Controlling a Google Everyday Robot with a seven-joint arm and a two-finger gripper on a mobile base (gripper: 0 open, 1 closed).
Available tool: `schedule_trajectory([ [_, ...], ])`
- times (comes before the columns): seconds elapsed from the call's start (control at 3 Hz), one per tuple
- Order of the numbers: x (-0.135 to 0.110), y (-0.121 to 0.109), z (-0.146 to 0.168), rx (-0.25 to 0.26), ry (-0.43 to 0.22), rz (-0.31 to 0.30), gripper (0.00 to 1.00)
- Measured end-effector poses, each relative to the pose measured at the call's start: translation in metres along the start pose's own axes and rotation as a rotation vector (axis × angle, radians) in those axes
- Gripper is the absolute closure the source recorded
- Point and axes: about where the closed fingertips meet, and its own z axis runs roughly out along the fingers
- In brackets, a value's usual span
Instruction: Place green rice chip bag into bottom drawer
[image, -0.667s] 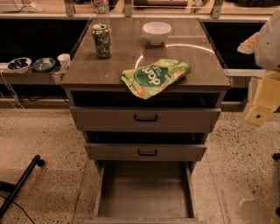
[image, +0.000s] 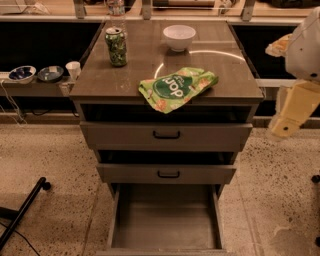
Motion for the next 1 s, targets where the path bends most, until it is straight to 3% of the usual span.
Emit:
schedule_trajectory([
  [0.67, -0.046, 0.0, 0.084, 0.059, -0.271, -0.209, 0.0],
  [1.0, -0.058, -0.019, 0.082, 0.154, -0.301, -0.288, 0.0],
])
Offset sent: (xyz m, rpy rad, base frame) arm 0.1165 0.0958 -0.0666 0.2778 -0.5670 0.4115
